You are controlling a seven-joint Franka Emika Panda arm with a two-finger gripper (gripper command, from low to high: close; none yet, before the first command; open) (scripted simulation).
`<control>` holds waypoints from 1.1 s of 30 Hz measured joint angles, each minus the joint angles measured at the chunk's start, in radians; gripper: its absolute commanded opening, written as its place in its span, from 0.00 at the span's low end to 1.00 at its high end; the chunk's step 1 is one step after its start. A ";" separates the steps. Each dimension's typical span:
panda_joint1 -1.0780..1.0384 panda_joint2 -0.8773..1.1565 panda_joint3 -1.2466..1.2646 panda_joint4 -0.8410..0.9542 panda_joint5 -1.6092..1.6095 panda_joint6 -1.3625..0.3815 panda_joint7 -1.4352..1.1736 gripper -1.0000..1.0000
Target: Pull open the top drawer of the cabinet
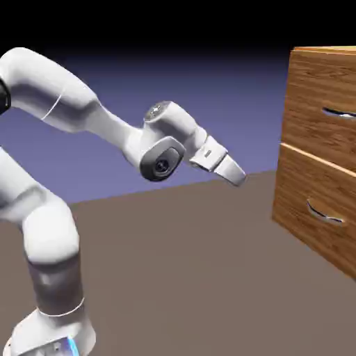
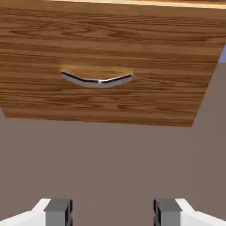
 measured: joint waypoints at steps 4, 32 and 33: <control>0.140 -0.066 -0.075 0.075 -0.174 -0.042 -0.031 0.50; 1.121 -0.531 -0.596 0.598 -1.392 -0.337 -0.244 0.50; 1.156 -0.548 -0.615 0.617 -1.435 -0.348 -0.252 0.50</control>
